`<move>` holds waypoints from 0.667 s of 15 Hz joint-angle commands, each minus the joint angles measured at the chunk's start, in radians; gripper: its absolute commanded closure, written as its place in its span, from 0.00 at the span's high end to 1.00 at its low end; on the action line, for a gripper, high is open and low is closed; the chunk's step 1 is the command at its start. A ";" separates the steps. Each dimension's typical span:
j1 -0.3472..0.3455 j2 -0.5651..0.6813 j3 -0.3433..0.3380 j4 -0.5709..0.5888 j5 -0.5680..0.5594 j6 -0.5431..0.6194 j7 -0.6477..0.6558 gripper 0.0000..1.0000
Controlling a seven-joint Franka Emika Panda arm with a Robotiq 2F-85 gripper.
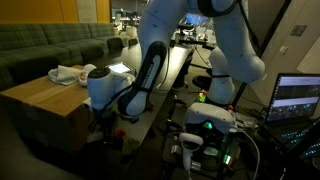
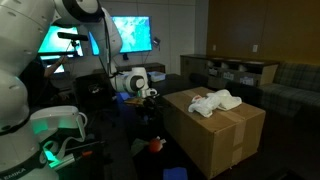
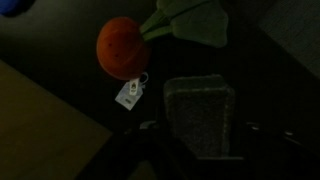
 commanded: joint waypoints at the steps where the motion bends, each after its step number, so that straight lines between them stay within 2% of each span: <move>1: -0.066 -0.153 0.023 -0.065 -0.053 -0.077 0.034 0.34; 6: -0.224 -0.308 0.130 -0.062 -0.025 -0.252 -0.035 0.34; 10: -0.308 -0.382 0.192 -0.032 -0.016 -0.341 -0.065 0.34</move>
